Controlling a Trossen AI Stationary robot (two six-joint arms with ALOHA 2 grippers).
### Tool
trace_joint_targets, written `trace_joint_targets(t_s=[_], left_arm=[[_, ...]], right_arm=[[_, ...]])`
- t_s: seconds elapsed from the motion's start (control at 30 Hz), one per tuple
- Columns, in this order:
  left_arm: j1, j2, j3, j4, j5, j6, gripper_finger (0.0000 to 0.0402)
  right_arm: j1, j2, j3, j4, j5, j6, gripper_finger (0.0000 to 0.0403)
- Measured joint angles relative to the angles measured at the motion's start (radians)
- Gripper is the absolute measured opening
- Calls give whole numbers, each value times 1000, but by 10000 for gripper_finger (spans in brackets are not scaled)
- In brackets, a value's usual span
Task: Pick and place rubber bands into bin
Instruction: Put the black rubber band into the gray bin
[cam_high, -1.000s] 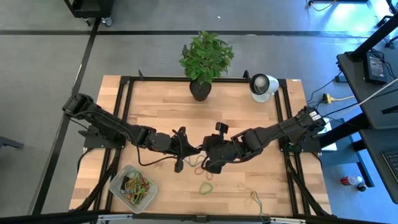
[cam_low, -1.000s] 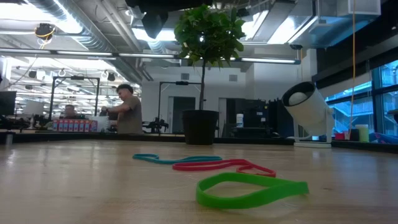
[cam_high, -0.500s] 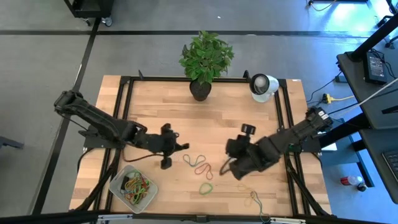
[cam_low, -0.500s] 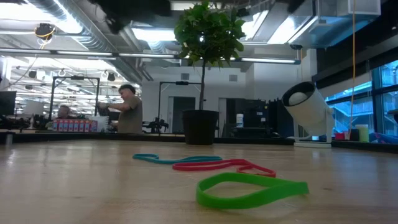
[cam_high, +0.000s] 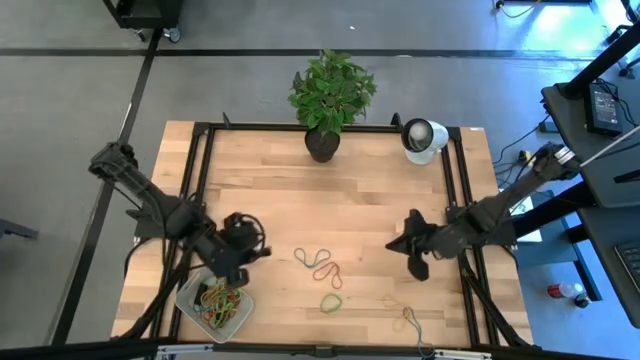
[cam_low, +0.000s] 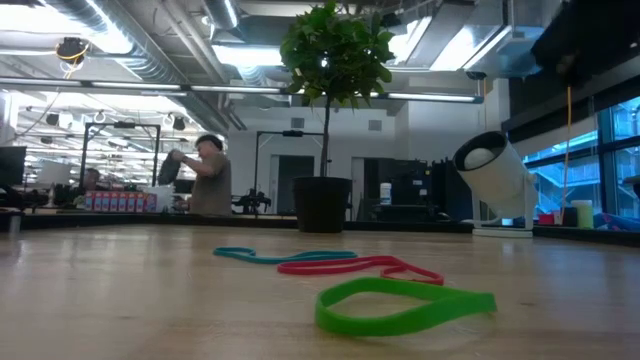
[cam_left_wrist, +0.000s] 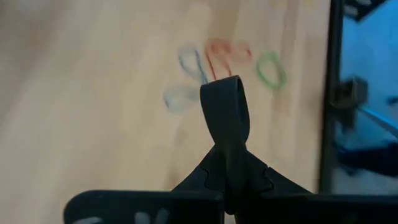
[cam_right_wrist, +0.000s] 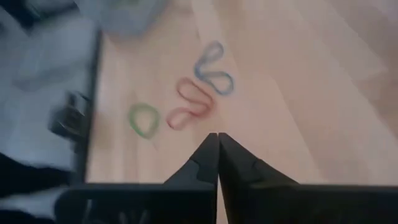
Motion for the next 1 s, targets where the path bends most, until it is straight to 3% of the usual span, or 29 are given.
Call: trace_joint_targets(t_s=[0.13,0.3,0.53,0.83,1.0], left_arm=[[-71,8,3,-105,126,-217,1],[-177,59,4,-178,287,-490,1],[-292,167,4,-163,368,-825,1],[-342,336,3,-42,415,-950,2],[-338,391,3,-20,517,-1002,30]], right_arm=[[-4,-150,-206,272,1,24,4],[-7,-224,-350,498,1,50,9],[-7,-225,-386,530,-23,46,3],[-7,-224,-386,528,-79,13,9],[-7,-224,-386,528,-89,-10,3]])
